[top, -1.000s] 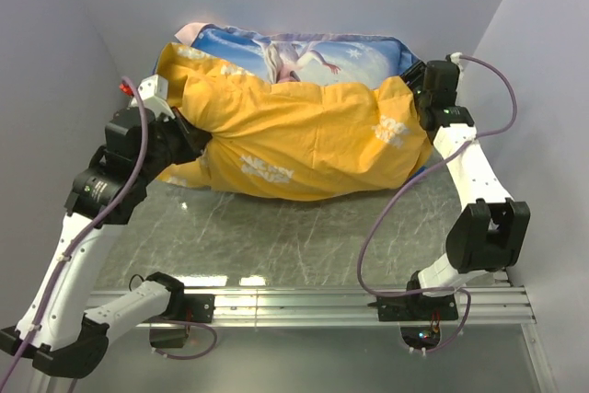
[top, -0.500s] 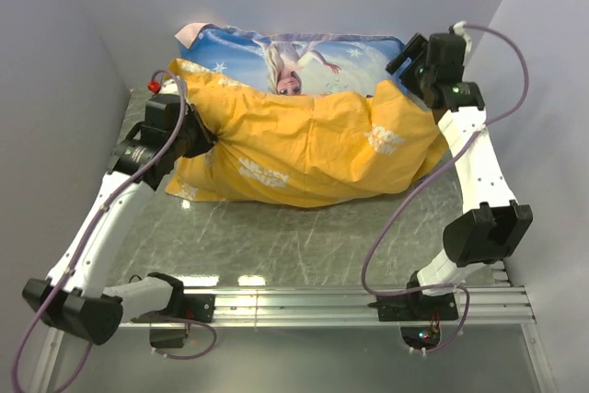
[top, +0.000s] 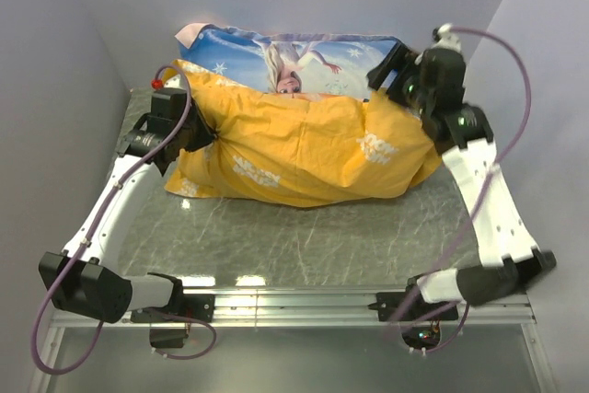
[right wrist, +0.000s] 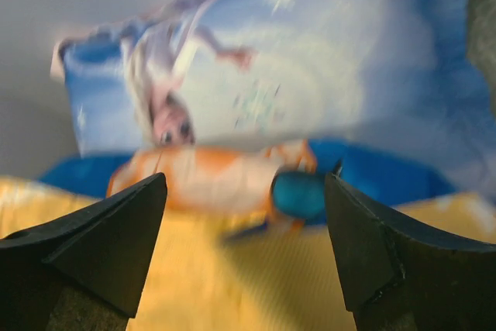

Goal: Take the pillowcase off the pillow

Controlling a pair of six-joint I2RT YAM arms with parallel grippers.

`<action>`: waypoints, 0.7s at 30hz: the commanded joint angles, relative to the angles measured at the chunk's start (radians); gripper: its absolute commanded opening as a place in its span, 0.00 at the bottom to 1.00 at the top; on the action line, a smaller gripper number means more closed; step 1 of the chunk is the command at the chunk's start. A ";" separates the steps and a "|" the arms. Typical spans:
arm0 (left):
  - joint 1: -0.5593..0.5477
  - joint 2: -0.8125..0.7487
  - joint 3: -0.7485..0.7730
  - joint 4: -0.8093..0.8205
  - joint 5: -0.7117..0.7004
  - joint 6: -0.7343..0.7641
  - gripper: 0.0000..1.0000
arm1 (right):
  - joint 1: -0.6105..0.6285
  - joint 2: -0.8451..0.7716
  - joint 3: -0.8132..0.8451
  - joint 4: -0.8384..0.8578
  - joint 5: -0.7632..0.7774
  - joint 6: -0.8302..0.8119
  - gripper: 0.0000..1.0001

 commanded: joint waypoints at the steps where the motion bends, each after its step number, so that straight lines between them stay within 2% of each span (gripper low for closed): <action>1: -0.007 0.027 0.025 0.123 0.095 -0.031 0.00 | 0.122 -0.212 -0.146 0.040 0.062 -0.064 0.89; 4: -0.007 0.029 0.025 0.134 0.107 -0.037 0.00 | 0.269 -0.398 -0.367 0.082 0.150 -0.054 0.89; 5: -0.007 0.029 0.025 0.138 0.110 -0.040 0.00 | 0.286 -0.485 -0.469 0.097 0.180 -0.051 0.89; 8: -0.007 0.030 0.028 0.144 0.120 -0.045 0.00 | 0.306 -0.608 -0.606 0.099 0.228 -0.035 0.89; 12: -0.007 0.029 0.028 0.146 0.124 -0.045 0.00 | 0.317 -0.689 -0.702 0.074 0.225 -0.028 0.89; 16: -0.007 0.018 0.024 0.149 0.123 -0.045 0.00 | 0.315 -0.726 -0.879 0.114 0.234 0.029 0.89; 19: -0.007 0.007 0.019 0.149 0.126 -0.045 0.00 | 0.317 -0.702 -0.967 0.209 0.272 0.063 0.94; 21: -0.007 -0.002 0.016 0.147 0.130 -0.045 0.00 | 0.312 -0.654 -0.993 0.348 0.257 0.055 0.98</action>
